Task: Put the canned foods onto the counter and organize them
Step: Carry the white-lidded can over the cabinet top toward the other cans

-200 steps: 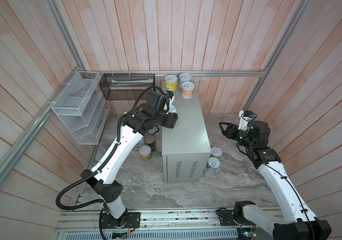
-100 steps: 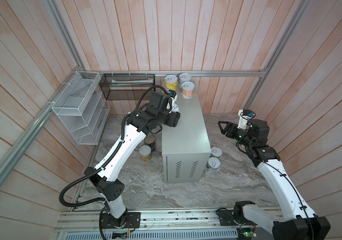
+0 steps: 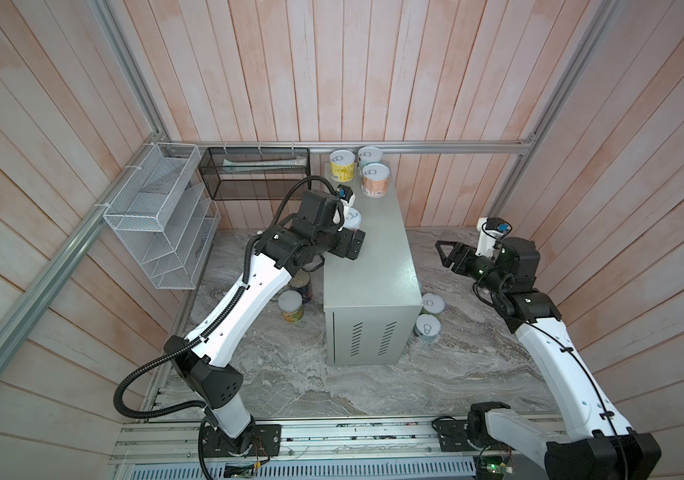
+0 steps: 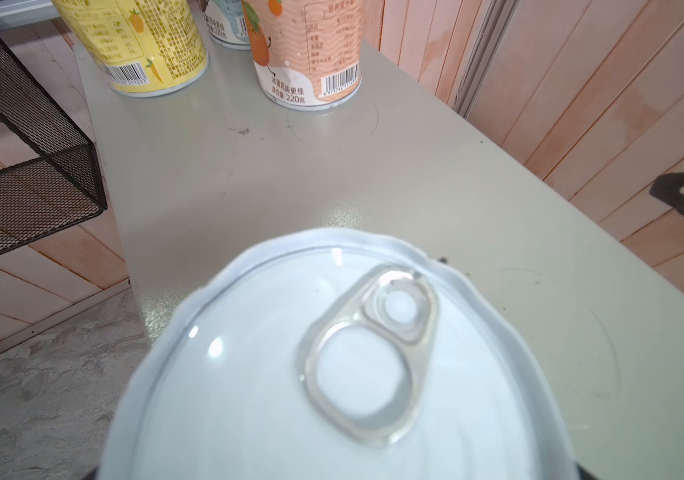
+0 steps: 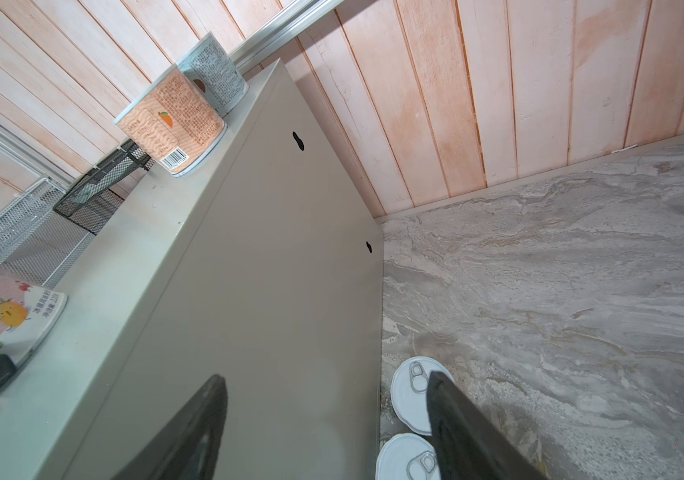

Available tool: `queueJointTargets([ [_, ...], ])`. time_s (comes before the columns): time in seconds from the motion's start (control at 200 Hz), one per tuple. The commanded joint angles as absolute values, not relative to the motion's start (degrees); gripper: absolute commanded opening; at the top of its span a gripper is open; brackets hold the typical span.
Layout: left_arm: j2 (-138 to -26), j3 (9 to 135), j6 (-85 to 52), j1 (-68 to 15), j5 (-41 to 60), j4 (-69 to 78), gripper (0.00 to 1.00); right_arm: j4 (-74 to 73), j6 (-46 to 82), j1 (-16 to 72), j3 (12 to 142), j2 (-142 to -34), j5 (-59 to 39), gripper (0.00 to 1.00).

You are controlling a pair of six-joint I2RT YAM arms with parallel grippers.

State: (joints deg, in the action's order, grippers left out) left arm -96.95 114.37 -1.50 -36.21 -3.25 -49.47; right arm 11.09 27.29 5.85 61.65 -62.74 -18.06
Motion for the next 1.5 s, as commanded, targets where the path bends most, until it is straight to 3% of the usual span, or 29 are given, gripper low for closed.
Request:
queueJointTargets([
  [0.0,-94.3,112.3,-1.2,-37.1,-3.5,-48.5,1.0,10.2,27.9,5.6,62.2,-62.4,-19.2,0.75],
  [0.36,-85.7,98.1,-6.0,-37.0,-3.7,-40.5,1.0,9.2,28.7,5.6,62.3,-62.6,-19.8,0.72],
  [0.745,-84.8,95.7,-6.1,-37.0,-7.7,-40.3,1.0,7.6,29.4,5.6,62.0,-63.0,-21.2,0.64],
  [1.07,-86.4,97.3,-4.8,-36.8,-10.4,-37.6,0.74,7.1,30.0,5.7,61.6,-63.7,-21.4,0.62],
  [1.49,-92.8,102.2,-2.3,-34.5,-8.5,-32.2,0.73,6.9,29.4,5.7,61.6,-64.4,-21.3,0.62],
])
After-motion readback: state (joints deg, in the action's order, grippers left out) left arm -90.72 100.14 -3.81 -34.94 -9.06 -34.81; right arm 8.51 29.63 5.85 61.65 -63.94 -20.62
